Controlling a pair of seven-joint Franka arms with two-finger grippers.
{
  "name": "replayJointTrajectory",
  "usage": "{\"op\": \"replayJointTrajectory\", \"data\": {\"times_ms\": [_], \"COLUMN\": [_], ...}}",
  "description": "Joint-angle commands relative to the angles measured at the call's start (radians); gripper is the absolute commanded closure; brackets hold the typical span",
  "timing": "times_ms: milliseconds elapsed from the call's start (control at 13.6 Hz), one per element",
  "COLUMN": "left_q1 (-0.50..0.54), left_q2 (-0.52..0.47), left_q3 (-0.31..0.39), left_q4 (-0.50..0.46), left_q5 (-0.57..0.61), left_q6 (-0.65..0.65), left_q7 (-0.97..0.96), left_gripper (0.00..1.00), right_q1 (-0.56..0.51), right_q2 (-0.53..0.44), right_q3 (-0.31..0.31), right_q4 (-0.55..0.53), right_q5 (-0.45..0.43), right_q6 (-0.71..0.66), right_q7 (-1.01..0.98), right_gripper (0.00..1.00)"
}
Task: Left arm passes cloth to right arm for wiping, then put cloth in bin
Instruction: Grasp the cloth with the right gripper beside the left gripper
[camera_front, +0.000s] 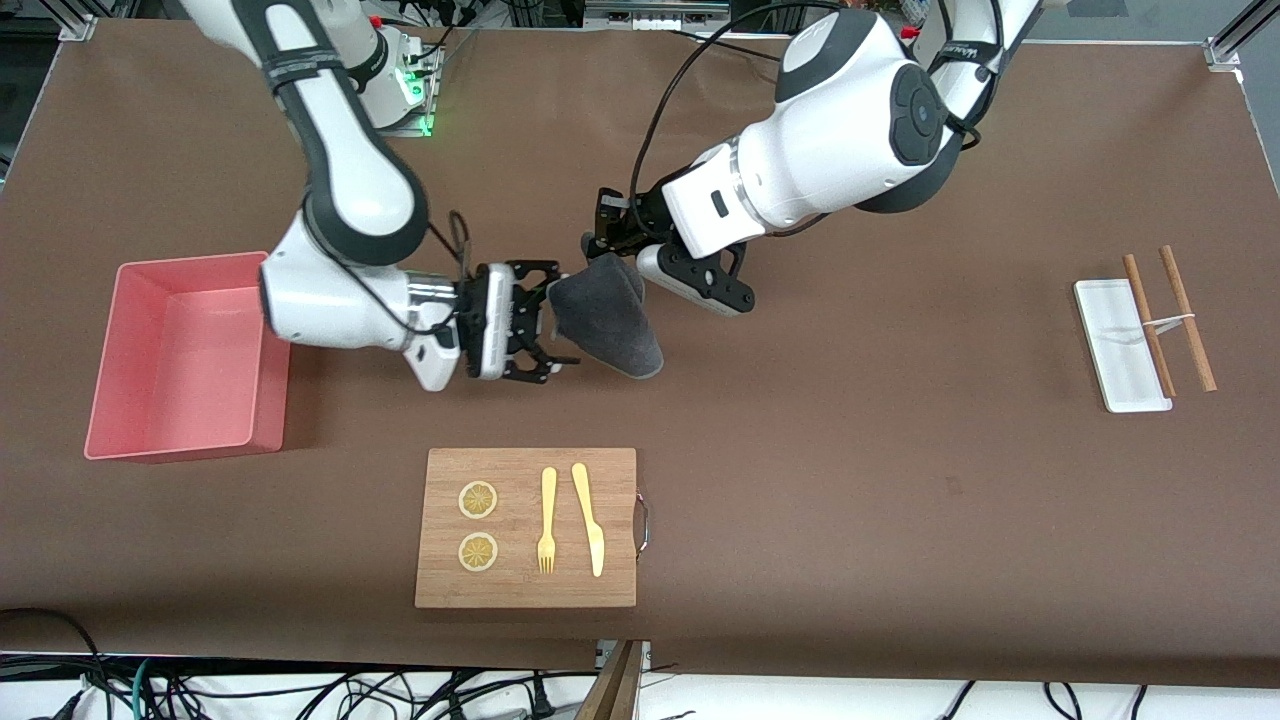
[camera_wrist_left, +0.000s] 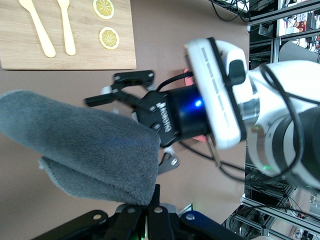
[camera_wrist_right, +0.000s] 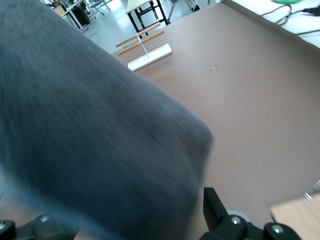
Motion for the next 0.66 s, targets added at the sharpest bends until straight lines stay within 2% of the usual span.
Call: {"op": "replayJointTrajectory", "data": {"times_ms": [0,221,295,369,442,516,590], "left_q1": [-0.015,-0.012,-0.012,-0.011,-0.011,-0.011,-0.011], "left_q2": [0.008,0.005,0.005,0.005,0.005,0.005,0.005], "left_q3": [0.01,0.01,0.01,0.01,0.01,0.01,0.01], "left_q4": [0.027,0.027,0.027,0.027,0.027,0.027,0.027], "left_q5": [-0.019,-0.02,-0.02,-0.02,-0.02,-0.02,-0.02], "left_q6": [0.008,0.008,0.008,0.008,0.008,0.008,0.008], "left_q7": [-0.013,-0.012,-0.013,-0.012,-0.012,-0.012,-0.013], "left_gripper": [1.0,1.0,1.0,1.0,1.0,1.0,1.0], "right_q1": [0.003,0.003,0.003,0.003,0.003,0.003,0.001], "right_q2": [-0.033,-0.031,-0.03,-0.03,-0.03,-0.03,-0.027], "right_q3": [-0.007,-0.008,-0.008,-0.008,-0.008,-0.008,-0.008], "right_q4": [-0.033,-0.033,-0.032,-0.032,-0.03,-0.029,-0.029], "right_q5": [0.031,0.03,0.03,0.031,0.03,0.03,0.031], "right_q6": [-0.002,0.008,0.009,0.009,0.008,0.009,0.009], "right_q7": [-0.014,-0.044,-0.06,-0.054,-0.051,-0.048,-0.051], "right_gripper": [0.0,0.01,0.12,0.34,0.7,0.89,0.96]}}
